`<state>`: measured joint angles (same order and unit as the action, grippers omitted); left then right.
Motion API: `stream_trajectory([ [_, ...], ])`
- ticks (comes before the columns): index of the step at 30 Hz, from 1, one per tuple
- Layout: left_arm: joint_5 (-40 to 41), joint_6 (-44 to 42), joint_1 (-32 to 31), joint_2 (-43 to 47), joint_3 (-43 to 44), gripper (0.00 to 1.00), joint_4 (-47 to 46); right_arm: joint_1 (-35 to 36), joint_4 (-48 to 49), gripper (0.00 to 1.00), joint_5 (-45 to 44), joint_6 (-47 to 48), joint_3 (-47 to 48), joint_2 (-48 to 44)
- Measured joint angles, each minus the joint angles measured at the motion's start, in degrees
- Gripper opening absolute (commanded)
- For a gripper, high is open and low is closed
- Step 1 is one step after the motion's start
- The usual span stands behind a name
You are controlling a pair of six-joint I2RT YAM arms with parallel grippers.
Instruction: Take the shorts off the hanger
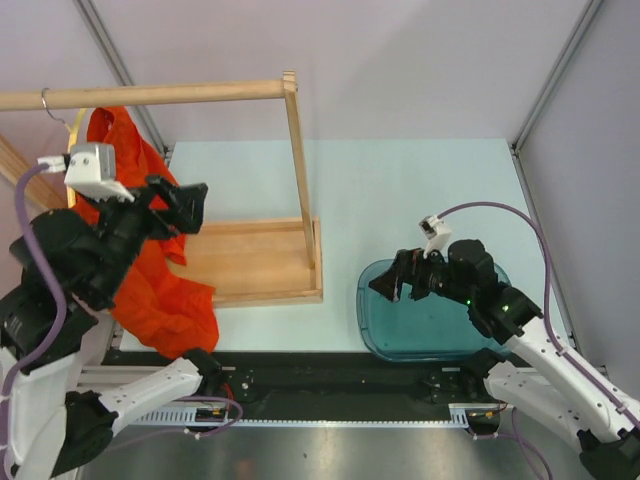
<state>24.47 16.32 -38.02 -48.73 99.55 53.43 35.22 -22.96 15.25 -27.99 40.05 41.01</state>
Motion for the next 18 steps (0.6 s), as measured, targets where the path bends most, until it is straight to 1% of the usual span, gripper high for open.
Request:
stream_trajectory([
  [3,7.89,-3.48,0.00,-5.38,5.25,1.00,0.94,3.96,-0.07,1.00,-2.58,0.04,0.50,1.09],
  [5,12.59,-5.38,0.04,-7.48,7.23,1.00,1.20,6.36,-0.17,1.00,-4.37,0.07,1.07,1.95],
  [8,18.03,-8.09,0.66,-8.72,8.57,1.00,1.09,8.76,-0.66,1.00,-6.34,0.07,1.97,2.84],
  [10,20.81,-10.08,2.56,-9.25,8.66,1.00,1.07,10.16,-0.87,1.00,-7.50,0.07,2.56,3.39],
  [15,21.73,-12.96,13.94,-10.82,12.57,1.00,1.64,13.03,-1.29,1.00,-9.88,0.04,3.02,4.15],
  [18,21.51,-13.99,17.44,-11.08,14.91,1.00,1.64,14.14,-1.40,1.00,-10.78,0.02,3.04,4.61],
])
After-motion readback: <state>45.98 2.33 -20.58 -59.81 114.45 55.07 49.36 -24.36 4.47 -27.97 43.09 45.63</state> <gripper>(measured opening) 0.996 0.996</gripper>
